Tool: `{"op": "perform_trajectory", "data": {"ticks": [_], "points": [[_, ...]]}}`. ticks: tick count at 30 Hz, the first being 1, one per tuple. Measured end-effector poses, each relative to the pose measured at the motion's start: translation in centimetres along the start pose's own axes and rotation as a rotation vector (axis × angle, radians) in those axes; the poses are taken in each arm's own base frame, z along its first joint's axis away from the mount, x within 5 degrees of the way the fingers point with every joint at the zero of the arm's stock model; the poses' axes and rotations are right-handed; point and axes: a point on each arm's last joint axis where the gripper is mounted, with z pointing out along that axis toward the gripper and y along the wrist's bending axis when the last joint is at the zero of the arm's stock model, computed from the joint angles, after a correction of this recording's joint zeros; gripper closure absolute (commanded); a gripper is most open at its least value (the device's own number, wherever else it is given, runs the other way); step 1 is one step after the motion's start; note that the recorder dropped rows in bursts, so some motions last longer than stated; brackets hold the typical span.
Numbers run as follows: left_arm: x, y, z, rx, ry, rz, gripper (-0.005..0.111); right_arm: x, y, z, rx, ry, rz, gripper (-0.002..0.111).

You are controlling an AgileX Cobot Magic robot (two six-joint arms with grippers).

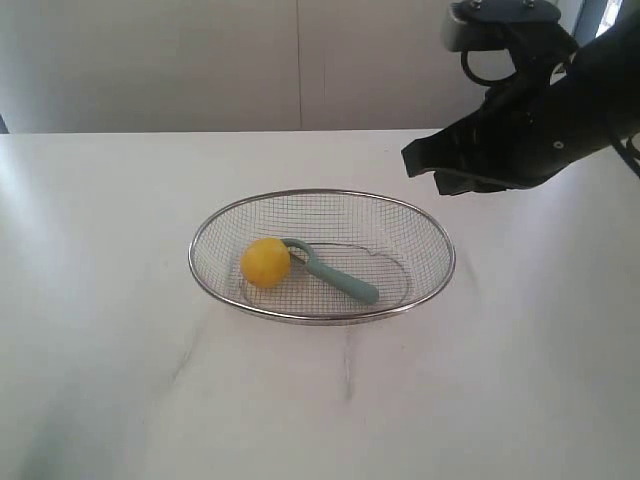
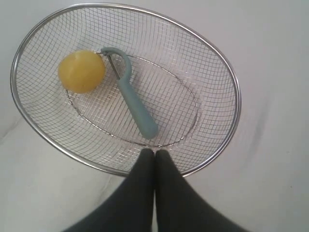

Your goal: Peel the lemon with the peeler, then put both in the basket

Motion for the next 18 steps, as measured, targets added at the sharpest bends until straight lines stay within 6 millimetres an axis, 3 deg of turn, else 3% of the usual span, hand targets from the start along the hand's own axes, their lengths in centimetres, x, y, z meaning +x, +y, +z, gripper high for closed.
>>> {"op": "perform_trajectory", "data": {"ticks": [13, 18], "points": [[0.4, -0.2, 0.0, 0.013, 0.05, -0.144, 0.107, 0.0, 0.0, -0.1, 0.0, -0.001, 0.0, 0.108], [0.4, -0.2, 0.0, 0.013, 0.05, -0.144, 0.107, -0.1, 0.3, -1.6, -0.003, -0.047, -0.008, 0.108]]}}
